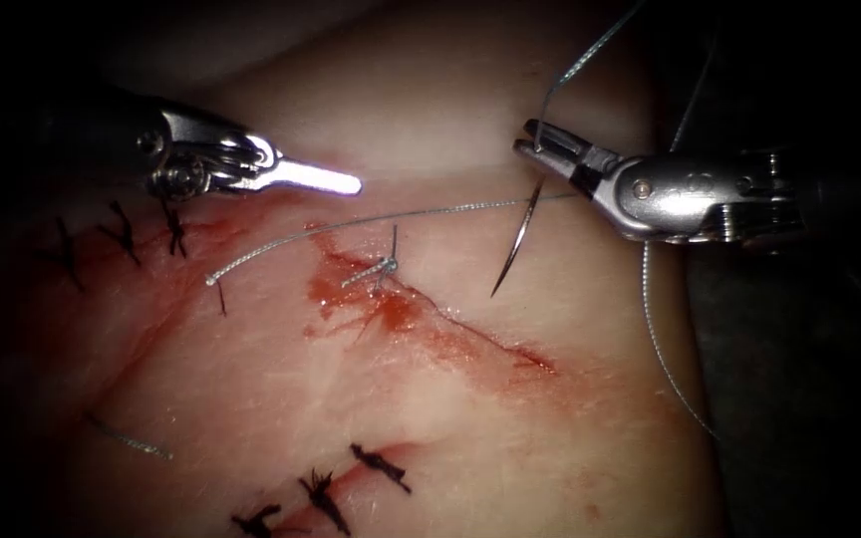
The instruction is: Wound Closure
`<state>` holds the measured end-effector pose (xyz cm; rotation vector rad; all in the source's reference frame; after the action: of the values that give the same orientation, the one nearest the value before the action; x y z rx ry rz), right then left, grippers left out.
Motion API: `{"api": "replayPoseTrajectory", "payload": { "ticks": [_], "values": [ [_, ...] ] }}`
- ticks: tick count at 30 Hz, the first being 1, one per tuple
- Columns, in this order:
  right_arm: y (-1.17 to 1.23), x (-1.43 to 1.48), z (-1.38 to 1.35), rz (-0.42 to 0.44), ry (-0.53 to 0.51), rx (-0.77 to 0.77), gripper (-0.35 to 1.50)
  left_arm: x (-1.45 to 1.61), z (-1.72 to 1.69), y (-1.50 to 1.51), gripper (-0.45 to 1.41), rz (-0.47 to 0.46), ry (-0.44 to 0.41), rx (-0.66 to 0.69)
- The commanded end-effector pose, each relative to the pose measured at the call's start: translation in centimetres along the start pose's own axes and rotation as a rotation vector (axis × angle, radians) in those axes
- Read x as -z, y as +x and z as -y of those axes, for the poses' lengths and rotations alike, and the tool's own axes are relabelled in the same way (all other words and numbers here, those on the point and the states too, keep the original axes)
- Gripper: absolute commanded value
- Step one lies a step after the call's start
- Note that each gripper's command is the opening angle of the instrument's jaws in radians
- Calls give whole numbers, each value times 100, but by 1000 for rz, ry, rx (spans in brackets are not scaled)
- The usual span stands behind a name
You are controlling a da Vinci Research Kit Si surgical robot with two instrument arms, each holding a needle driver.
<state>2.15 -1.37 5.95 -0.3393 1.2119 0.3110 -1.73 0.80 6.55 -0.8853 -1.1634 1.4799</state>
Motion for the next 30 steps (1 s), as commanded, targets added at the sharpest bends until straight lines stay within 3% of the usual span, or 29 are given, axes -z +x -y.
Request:
{"api": "replayPoseTrajectory", "payload": {
  "ticks": [1,4,9,11,20,25,30],
  "values": [
    [6,-5,9,9,-26,57,-35,-12,4,-2,-45,46,-7,-47],
    [21,-5,23,44,-74,188,-35,-36,8,-21,-42,171,-64,-219],
    [34,-16,37,-4,-61,212,-35,-63,22,-42,-32,258,-70,-324],
    [39,-19,39,-27,-62,220,-35,-74,33,-53,-40,297,-54,-359],
    [48,-18,34,-27,-65,251,-35,-99,65,-58,-10,258,153,-417],
    [50,-18,37,-33,-57,257,-35,-104,73,-49,-8,197,249,-420],
    [55,-21,43,-47,-41,275,-35,-110,96,-60,-10,212,316,-421]
  ]
}}
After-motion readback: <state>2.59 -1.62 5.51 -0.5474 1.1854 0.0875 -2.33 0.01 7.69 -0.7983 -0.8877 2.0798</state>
